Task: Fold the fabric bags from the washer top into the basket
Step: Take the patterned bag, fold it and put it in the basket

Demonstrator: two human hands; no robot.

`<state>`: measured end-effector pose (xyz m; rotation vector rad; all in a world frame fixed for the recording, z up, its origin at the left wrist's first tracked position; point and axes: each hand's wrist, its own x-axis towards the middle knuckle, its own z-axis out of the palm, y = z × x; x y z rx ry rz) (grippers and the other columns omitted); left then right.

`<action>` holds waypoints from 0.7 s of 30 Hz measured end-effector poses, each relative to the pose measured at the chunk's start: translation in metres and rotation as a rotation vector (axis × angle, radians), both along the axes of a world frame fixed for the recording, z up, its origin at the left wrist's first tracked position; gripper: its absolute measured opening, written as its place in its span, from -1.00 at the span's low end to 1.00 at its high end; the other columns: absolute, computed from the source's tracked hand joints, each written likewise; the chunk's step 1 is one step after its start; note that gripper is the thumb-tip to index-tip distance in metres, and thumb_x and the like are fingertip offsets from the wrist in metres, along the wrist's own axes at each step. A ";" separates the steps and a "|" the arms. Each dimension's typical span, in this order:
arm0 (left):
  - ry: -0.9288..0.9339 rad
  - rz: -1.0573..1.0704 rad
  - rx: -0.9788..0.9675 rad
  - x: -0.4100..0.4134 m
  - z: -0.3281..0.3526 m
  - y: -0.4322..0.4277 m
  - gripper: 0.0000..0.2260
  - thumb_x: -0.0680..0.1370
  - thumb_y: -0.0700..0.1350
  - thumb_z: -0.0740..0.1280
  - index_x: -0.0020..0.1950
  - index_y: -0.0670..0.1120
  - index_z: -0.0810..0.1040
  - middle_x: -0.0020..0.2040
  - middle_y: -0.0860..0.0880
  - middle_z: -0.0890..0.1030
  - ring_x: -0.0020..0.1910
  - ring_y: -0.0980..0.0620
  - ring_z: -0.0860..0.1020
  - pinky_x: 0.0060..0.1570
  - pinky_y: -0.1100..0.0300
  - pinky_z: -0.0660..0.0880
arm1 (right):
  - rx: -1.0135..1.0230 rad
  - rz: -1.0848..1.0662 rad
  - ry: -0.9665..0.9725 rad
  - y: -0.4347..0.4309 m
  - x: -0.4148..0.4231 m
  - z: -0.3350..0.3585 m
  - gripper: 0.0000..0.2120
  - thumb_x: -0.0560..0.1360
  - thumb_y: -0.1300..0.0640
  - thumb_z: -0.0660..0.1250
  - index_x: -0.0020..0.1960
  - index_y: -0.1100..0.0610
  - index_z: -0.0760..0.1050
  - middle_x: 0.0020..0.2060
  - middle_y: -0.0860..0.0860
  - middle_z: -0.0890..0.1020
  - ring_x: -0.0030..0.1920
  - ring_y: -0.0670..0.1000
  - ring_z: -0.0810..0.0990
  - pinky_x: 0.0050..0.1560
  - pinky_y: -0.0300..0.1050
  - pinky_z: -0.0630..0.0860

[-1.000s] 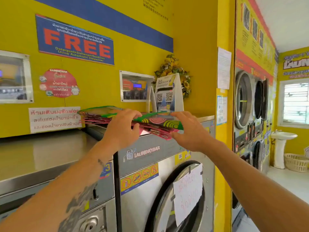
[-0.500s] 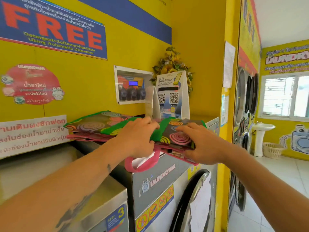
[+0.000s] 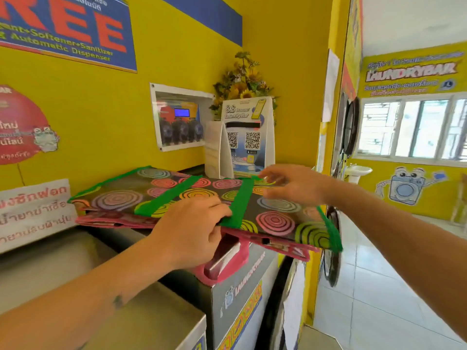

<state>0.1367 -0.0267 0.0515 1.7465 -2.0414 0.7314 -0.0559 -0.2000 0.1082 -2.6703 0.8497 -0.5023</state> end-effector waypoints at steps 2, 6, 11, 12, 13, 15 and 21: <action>0.035 -0.006 -0.014 0.006 -0.001 0.010 -0.69 0.38 -0.12 0.30 0.11 0.03 0.61 -0.01 0.10 0.63 -0.04 0.05 0.58 -0.11 0.15 0.55 | -0.066 -0.029 0.111 -0.020 0.027 0.009 -0.46 0.49 -0.15 0.36 0.42 -0.04 0.38 0.32 0.07 0.54 0.26 0.09 0.53 0.31 0.06 0.44; 0.088 -0.027 -0.062 0.014 -0.007 0.023 -0.68 0.36 -0.14 0.36 0.11 0.01 0.57 0.06 0.09 0.58 0.05 0.04 0.53 0.01 0.08 0.51 | -0.107 -0.086 0.289 -0.055 0.071 0.016 -0.50 0.59 -0.04 0.24 0.49 0.08 0.31 0.44 0.14 0.43 0.40 0.16 0.42 0.35 0.00 0.34; 0.205 0.121 -0.155 0.029 -0.025 0.039 -0.66 0.38 -0.02 0.35 0.15 0.03 0.52 0.03 0.09 0.42 0.03 0.01 0.41 0.00 0.05 0.41 | 0.007 -0.072 0.362 -0.078 0.101 -0.001 -0.63 0.61 0.11 0.16 0.34 0.24 0.48 0.33 0.23 0.51 0.32 0.21 0.47 0.33 0.06 0.38; 0.209 0.169 -0.158 0.033 -0.028 0.041 -0.65 0.39 -0.02 0.35 0.17 0.03 0.54 0.01 0.08 0.40 0.02 0.02 0.40 -0.01 0.06 0.42 | 0.034 -0.067 0.339 -0.083 0.103 -0.004 -0.65 0.59 0.11 0.18 0.29 0.22 0.53 0.27 0.21 0.57 0.25 0.20 0.52 0.28 0.06 0.44; 0.208 0.219 -0.162 0.038 -0.031 0.043 -0.64 0.40 -0.02 0.35 0.20 0.04 0.55 0.01 0.08 0.39 0.01 0.02 0.39 -0.02 0.07 0.42 | 0.047 -0.063 0.300 -0.085 0.105 -0.005 -0.66 0.56 0.10 0.20 0.24 0.20 0.56 0.22 0.19 0.60 0.17 0.18 0.56 0.24 0.06 0.47; 0.219 0.304 -0.178 0.045 -0.034 0.043 -0.64 0.42 -0.04 0.33 0.22 0.05 0.58 -0.01 0.06 0.38 0.00 0.01 0.38 -0.05 0.07 0.43 | 0.058 -0.049 0.269 -0.087 0.107 -0.004 -0.72 0.54 0.07 0.23 0.12 0.19 0.59 0.11 0.17 0.62 0.03 0.13 0.54 0.18 0.05 0.50; 0.110 0.357 -0.190 0.055 -0.028 0.038 -0.55 0.45 -0.08 0.13 0.27 -0.02 0.60 0.16 -0.02 0.55 0.12 -0.12 0.47 0.08 -0.03 0.48 | 0.108 -0.008 0.178 -0.088 0.106 0.000 -0.59 0.64 -0.03 0.15 -0.01 0.32 0.52 -0.02 0.23 0.55 0.01 0.18 0.51 0.02 0.02 0.35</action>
